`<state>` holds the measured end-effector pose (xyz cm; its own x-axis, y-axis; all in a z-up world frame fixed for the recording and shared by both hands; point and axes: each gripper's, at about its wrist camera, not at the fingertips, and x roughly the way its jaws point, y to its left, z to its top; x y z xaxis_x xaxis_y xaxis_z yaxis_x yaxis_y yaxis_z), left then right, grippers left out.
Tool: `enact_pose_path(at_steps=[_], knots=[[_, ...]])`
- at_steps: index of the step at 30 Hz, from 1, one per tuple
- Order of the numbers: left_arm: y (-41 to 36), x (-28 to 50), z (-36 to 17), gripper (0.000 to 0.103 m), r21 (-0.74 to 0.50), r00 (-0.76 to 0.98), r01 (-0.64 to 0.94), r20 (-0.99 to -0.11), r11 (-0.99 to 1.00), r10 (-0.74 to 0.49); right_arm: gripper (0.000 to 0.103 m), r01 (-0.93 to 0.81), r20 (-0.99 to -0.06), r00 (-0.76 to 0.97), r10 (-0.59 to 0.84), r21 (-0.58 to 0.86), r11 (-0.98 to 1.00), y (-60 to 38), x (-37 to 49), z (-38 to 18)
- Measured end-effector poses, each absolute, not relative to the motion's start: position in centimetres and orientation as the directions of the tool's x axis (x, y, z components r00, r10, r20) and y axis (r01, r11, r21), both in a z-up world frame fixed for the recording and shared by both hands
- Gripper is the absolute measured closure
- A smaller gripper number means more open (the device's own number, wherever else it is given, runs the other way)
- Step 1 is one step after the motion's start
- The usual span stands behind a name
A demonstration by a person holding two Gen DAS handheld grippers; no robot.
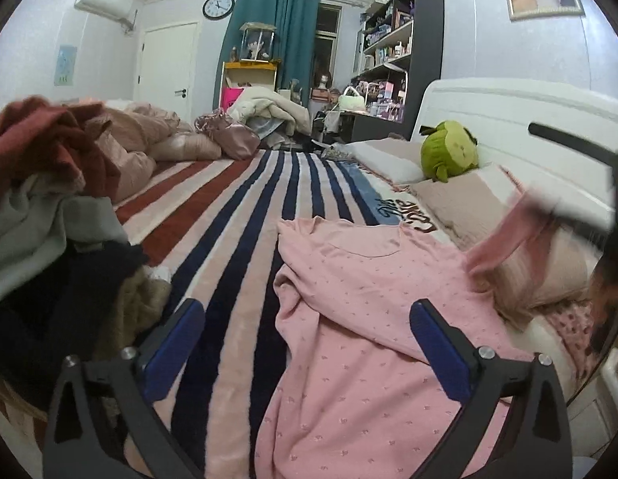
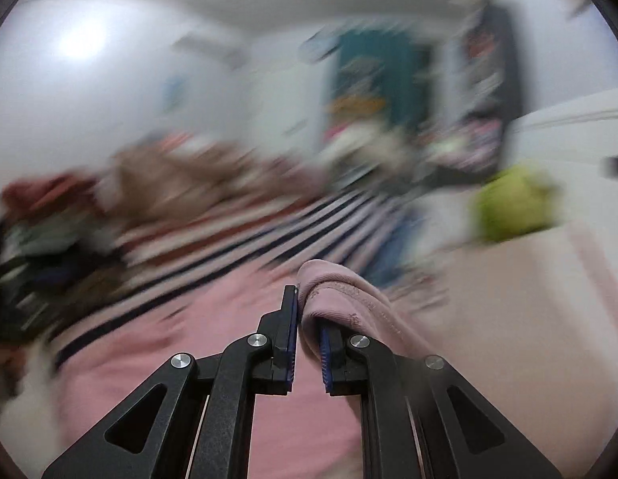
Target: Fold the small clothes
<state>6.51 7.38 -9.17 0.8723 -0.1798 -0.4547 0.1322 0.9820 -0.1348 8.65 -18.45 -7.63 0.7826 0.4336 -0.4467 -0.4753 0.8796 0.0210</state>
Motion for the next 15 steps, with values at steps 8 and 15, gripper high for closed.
enact_pose_path(at_steps=[8, 15], knots=[[9.3, 5.8, -10.5, 0.001, -0.137, 0.856, 0.154, -0.477, 0.979, -0.201, 0.071, -0.588, -0.752, 0.382, 0.537, 0.251, 0.769, -11.2, 10.3, -19.3], [10.2, 5.9, -10.5, 0.001, -0.187, 0.856, 0.151, -0.466, 0.971, -0.223, 0.038, -0.493, -0.687, 0.487, 0.539, 0.293, 0.819, -16.0, 8.6, -15.5]])
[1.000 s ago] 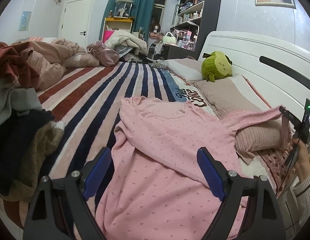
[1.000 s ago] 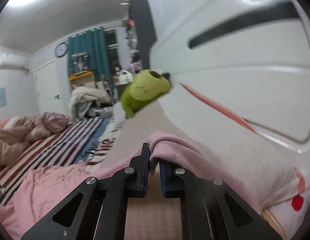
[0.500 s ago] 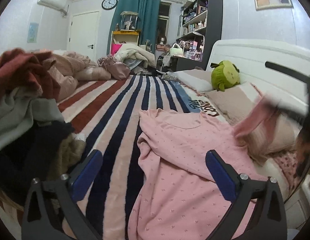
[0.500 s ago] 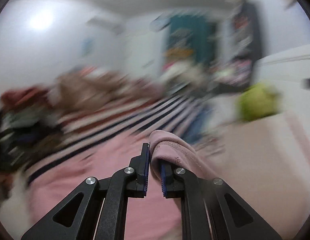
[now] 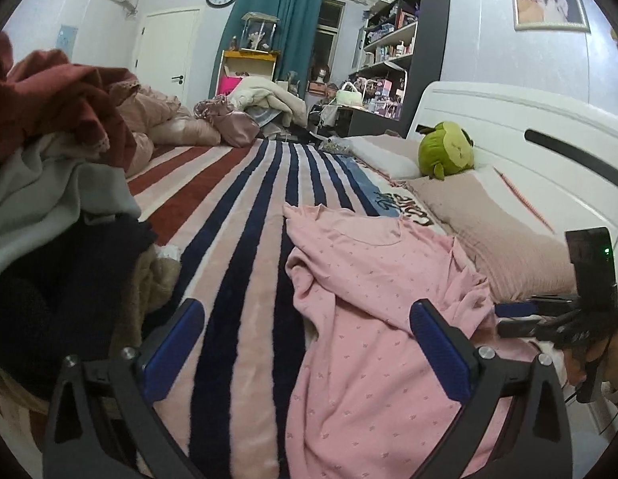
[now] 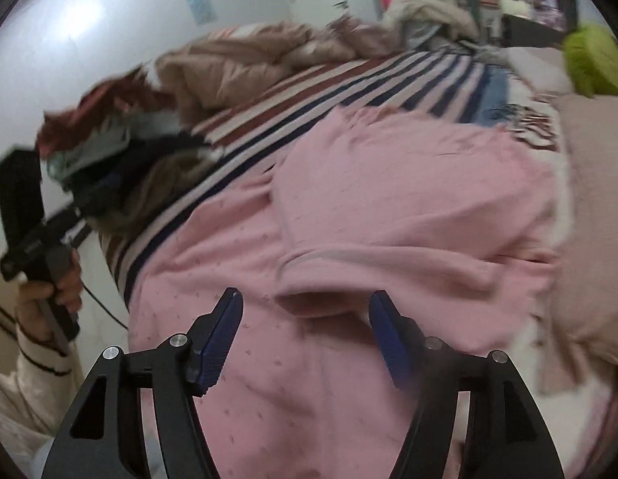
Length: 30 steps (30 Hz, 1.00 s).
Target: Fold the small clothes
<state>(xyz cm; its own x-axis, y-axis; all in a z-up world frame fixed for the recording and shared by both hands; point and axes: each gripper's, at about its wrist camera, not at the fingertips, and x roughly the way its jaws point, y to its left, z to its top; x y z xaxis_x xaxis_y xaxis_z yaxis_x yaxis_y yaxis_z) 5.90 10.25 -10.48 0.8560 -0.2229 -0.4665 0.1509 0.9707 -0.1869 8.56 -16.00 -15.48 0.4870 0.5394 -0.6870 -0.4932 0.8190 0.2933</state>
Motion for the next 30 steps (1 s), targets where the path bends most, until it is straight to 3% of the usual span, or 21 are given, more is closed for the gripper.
enact_pose_path(at_steps=[3, 5, 7, 11, 15, 18, 19, 20, 30], knots=[[10.0, 5.9, -10.5, 0.001, -0.188, 0.856, 0.152, -0.466, 0.97, -0.224, 0.03, -0.375, -0.681, 0.546, 0.488, 0.322, 0.869, -19.5, 8.9, -14.8], [9.8, 5.9, -10.4, 0.001, -0.185, 0.855, 0.15, -0.468, 0.971, -0.222, 0.015, -0.262, -0.71, 0.564, 0.421, 0.329, 0.907, -21.5, 9.8, -15.6], [9.7, 5.9, -10.4, 0.001, -0.188, 0.855, 0.147, -0.469, 0.971, -0.221, 0.014, -0.203, -0.716, 0.553, 0.426, 0.381, 0.902, -23.0, 10.8, -16.8], [9.4, 5.9, -10.2, 0.001, -0.189, 0.853, 0.147, -0.473, 0.971, -0.221, 0.014, -0.241, -0.661, 0.553, 0.508, 0.457, 0.856, -22.9, 12.6, -18.1], [9.0, 5.9, -10.2, 0.001, -0.175, 0.853, 0.136, -0.48, 0.975, -0.205, 0.016, -0.282, -0.751, 0.476, 0.457, 0.362, 0.888, -20.0, 14.6, -20.2], [9.0, 5.9, -10.3, 0.001, -0.168, 0.852, 0.133, -0.485, 0.977, -0.199, 0.053, -0.351, -0.767, 0.503, 0.399, 0.24, 0.905, -18.0, 13.8, -20.2], [9.0, 5.9, -10.4, 0.001, -0.164, 0.852, 0.131, -0.486, 0.978, -0.196, 0.078, -0.361, -0.767, 0.521, 0.375, 0.2, 0.911, -17.7, 13.5, -20.1], [9.1, 6.0, -10.4, 0.001, -0.164, 0.852, 0.128, -0.487, 0.978, -0.193, 0.096, -0.365, -0.766, 0.532, 0.362, 0.178, 0.914, -17.6, 13.2, -19.9], [9.9, 5.4, -10.5, 0.001, -0.198, 0.854, 0.148, -0.469, 0.969, -0.227, 0.099, -0.426, -0.715, 0.567, 0.409, 0.17, 0.889, -17.1, 10.2, -16.6]])
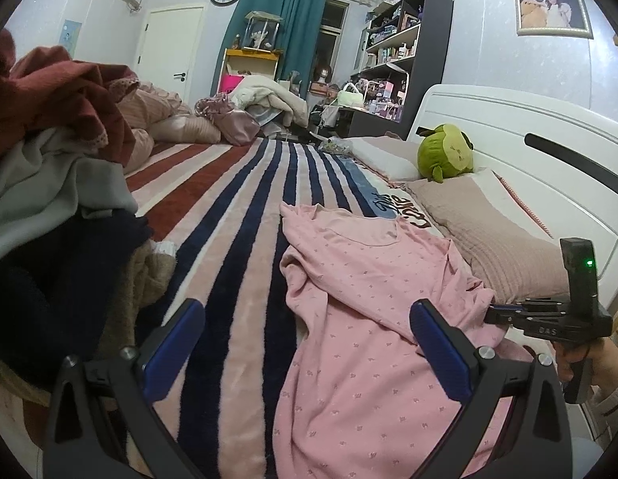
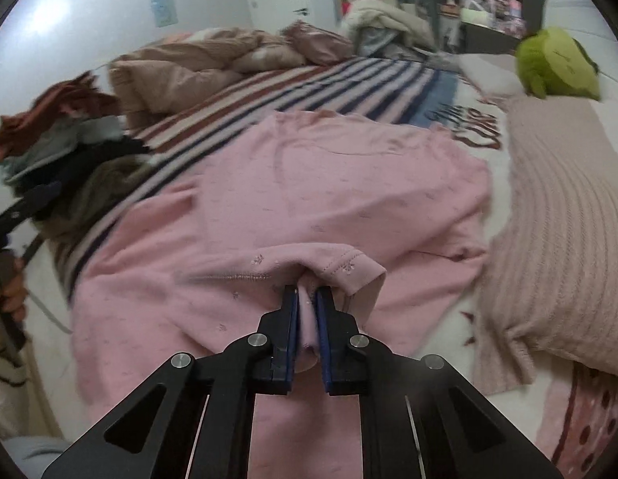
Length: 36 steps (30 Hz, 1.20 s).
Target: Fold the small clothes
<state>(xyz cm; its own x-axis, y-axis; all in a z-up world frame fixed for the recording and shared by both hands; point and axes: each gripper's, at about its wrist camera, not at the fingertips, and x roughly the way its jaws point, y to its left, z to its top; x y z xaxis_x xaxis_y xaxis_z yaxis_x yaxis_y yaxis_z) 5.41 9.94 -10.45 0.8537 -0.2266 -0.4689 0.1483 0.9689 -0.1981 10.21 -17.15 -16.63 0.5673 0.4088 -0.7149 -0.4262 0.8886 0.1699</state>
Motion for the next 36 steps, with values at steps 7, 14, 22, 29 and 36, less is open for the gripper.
enact_pose_path(at_steps=[7, 14, 22, 29, 36], knots=[[10.8, 4.3, -10.2, 0.001, -0.231, 0.844, 0.206, -0.45, 0.951, -0.292, 0.099, -0.614, -0.681, 0.418, 0.602, 0.277, 0.739, -10.6, 7.9, -14.6], [11.6, 3.6, -10.6, 0.001, -0.232, 0.835, 0.22, -0.457, 0.948, -0.306, 0.094, -0.813, -0.735, 0.142, 0.663, 0.296, 0.501, -3.2, 4.4, -14.4], [9.2, 4.9, -12.4, 0.002, -0.269, 0.747, 0.326, -0.514, 0.906, -0.421, 0.064, -0.76, -0.708, 0.259, 0.657, 0.27, 0.591, -8.5, 3.6, -12.5], [3.2, 7.0, -15.4, 0.049, -0.268, 0.62, 0.433, -0.604, 0.861, -0.5, 0.064, -0.604, -0.67, 0.386, 0.635, 0.336, 0.722, -15.7, 3.8, -13.0], [-3.0, 7.3, -18.2, 0.084, -0.208, 0.518, 0.528, -0.69, 0.823, -0.506, 0.064, -0.561, -0.644, 0.403, 0.65, 0.387, 0.732, -18.5, 3.2, -15.0]])
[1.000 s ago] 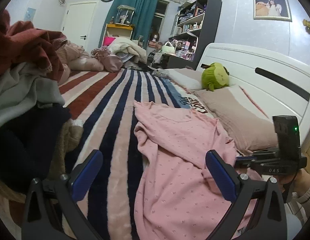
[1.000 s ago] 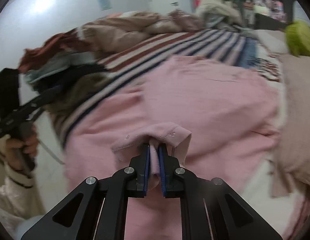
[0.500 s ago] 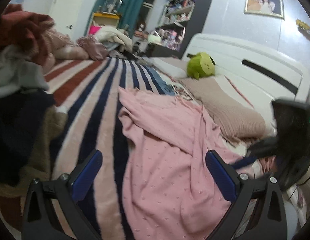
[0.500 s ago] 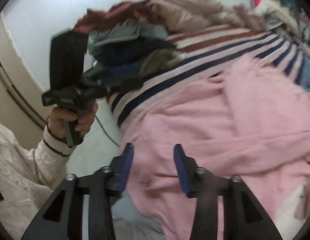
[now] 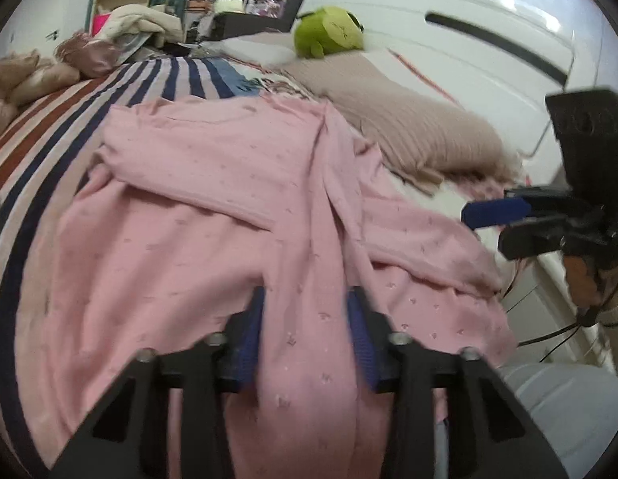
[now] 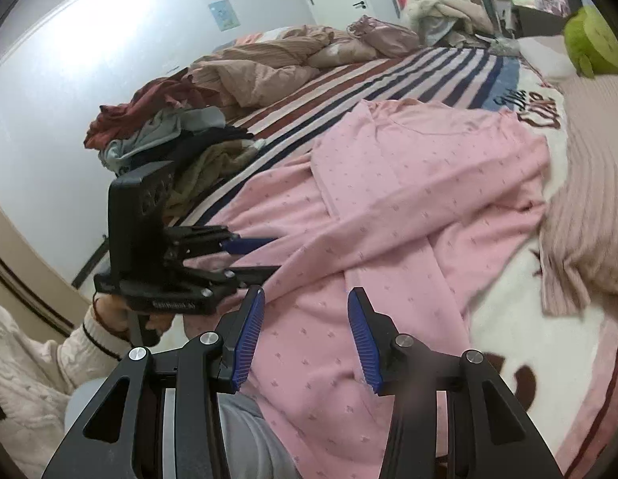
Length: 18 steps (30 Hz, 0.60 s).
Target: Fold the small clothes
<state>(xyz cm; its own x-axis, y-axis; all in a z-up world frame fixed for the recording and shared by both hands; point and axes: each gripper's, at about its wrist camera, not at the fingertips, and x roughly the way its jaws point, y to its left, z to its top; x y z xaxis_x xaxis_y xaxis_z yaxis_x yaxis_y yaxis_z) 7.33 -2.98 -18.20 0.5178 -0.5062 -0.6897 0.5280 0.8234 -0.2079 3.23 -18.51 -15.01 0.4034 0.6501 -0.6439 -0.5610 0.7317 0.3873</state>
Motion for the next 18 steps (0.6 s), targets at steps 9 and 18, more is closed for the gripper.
enact_pose_path(at_steps=[9, 18], knots=[[-0.2, 7.5, -12.7, 0.098, -0.101, 0.692, 0.427, -0.603, 0.898, -0.397, 0.064, -0.549, -0.628, 0.448, 0.636, 0.369, 0.75, -19.2, 4.5, -15.0], [3.5, 9.5, -15.1, 0.057, -0.066, 0.636, 0.375, -0.707, 0.925, -0.309, 0.064, -0.484, -0.675, 0.467, 0.571, 0.345, 0.804, -17.1, 9.5, -16.1]])
